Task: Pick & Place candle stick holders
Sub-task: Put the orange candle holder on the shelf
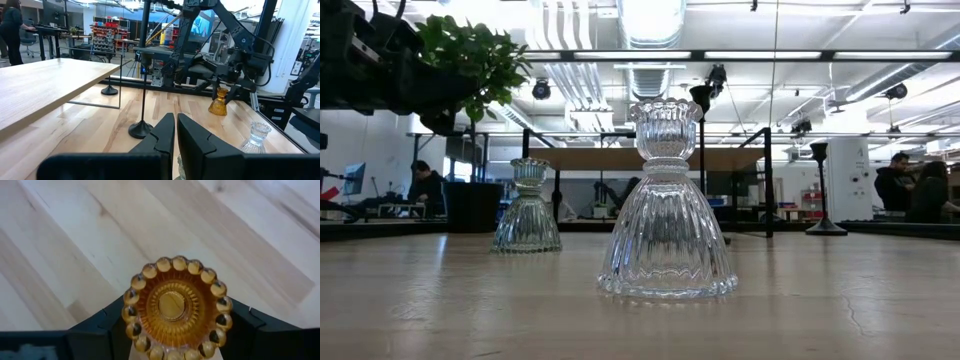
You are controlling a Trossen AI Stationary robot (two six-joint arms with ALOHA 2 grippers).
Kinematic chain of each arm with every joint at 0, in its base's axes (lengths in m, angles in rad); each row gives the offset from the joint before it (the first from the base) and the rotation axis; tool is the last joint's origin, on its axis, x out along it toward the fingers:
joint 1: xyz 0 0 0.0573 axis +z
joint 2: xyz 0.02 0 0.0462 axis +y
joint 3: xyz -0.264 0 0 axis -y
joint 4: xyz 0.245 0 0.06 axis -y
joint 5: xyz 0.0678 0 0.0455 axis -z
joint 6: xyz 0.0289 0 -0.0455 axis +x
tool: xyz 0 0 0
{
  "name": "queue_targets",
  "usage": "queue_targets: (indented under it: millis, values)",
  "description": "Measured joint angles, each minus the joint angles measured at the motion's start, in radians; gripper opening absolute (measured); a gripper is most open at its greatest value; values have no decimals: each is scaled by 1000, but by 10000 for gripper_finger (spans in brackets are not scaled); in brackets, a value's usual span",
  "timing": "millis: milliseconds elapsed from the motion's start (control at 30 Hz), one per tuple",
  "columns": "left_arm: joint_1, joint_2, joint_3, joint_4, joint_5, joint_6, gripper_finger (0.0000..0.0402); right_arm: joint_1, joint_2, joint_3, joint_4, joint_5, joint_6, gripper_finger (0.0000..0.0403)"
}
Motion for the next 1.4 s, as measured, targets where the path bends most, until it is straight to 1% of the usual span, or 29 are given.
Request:
queue_targets:
  millis: [200,300,600,967,1300,1400]
  values:
    - [0,0,0,0,0,0,26,-50,6,-4,0,56,-8,214]
    - [0,0,0,0,0,0,26,-64,6,-5,-3,69,-9,203]
    - [0,0,0,0,0,0,26,-66,4,-3,-8,141,-12,120]
    - [0,0,0,0,0,0,26,-72,5,-4,-7,150,-18,120]
    - [0,0,0,0,0,0,26,-91,4,-5,-4,187,-12,120]
    - [0,0,0,0,0,0,26,-97,0,-5,-7,224,-12,120]
